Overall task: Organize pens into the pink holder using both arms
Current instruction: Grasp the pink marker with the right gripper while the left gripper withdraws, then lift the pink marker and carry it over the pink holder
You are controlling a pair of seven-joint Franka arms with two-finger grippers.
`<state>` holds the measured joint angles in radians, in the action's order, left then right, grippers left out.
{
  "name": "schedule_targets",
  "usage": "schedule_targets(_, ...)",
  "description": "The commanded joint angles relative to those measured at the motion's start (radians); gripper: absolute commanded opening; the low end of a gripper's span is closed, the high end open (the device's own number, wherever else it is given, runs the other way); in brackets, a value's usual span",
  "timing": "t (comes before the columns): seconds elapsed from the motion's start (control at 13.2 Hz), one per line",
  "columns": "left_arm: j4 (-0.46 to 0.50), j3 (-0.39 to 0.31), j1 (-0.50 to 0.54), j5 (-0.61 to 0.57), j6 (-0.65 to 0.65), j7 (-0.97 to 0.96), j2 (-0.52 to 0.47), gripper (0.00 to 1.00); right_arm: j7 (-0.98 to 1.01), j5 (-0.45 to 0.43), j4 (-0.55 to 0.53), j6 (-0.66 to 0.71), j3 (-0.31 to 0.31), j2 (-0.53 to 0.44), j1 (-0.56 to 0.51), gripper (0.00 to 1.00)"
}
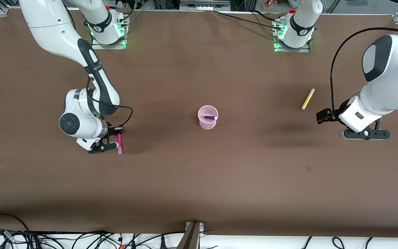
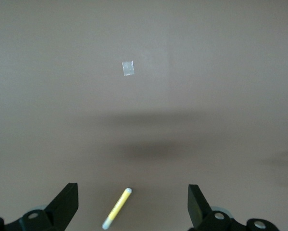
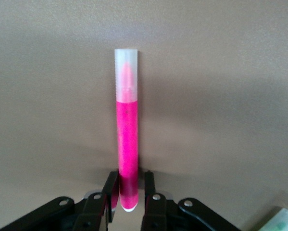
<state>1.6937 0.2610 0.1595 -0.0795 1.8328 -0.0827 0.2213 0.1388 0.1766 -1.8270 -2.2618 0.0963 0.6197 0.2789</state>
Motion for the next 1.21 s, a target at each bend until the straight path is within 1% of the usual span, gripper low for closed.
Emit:
schedule_targets(0.0,0.049,0.009,0.043,0.023,0.031,0.087,-0.046,1.00,-0.025,0.017,-0.026,-0.005,0.002,-0.020,0.000,0.06)
schedule_targets(0.15,0.028,0.007,0.044,0.023,0.034,0.087,-0.045,1.00,-0.031,0.017,-0.021,-0.002,0.002,-0.021,0.005,0.00)
schedule_targets(0.3,-0.011,0.007,0.043,0.008,0.031,0.089,-0.037,1.00,-0.056,0.017,-0.015,0.014,0.002,-0.028,0.008,0.00)
schedule_targets(0.45,-0.069,0.009,0.038,0.006,0.023,0.089,-0.010,1.00,-0.090,0.015,0.001,0.060,0.000,-0.034,0.009,0.00)
schedule_targets(0.53,-0.072,0.009,0.038,0.007,0.022,0.092,-0.008,1.00,-0.097,0.017,0.006,0.082,0.000,-0.043,0.009,0.00)
schedule_targets(0.68,-0.069,0.007,0.038,0.007,0.022,0.093,-0.008,1.00,-0.134,0.018,0.035,0.161,-0.012,-0.055,0.009,0.00)
schedule_targets(0.75,-0.066,0.007,0.038,0.006,0.020,0.093,-0.008,1.00,-0.186,0.023,0.066,0.229,-0.015,-0.058,0.011,0.00)
schedule_targets(0.91,-0.062,0.007,0.040,0.003,0.019,0.099,-0.008,1.00,-0.305,0.093,0.145,0.353,-0.055,-0.058,0.011,0.00)
schedule_targets(0.98,-0.061,0.007,0.040,0.003,0.019,0.118,-0.008,1.00,-0.373,0.128,0.178,0.399,-0.058,-0.058,0.022,0.00)
schedule_targets(1.13,-0.061,0.007,0.041,0.003,0.019,0.123,-0.005,1.00,-0.493,0.242,0.227,0.471,-0.058,-0.057,0.052,0.00)
